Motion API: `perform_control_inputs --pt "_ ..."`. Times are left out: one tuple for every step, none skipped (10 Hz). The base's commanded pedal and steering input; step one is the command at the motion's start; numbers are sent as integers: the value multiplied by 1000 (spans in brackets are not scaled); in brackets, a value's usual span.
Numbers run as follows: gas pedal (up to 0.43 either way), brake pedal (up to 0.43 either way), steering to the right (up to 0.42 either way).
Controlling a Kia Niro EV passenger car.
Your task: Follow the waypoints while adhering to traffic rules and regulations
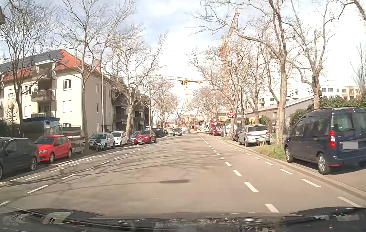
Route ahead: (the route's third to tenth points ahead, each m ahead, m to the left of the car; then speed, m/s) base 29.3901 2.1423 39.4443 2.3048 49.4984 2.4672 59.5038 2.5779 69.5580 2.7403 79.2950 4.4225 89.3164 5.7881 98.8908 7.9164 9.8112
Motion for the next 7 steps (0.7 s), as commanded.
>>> perform_control_inputs --pt "0 0 0" --pt "0 0 0" --pt "0 0 0" --pt "0 0 0" --pt "0 0 0" --pt "0 0 0" --pt "0 0 1"
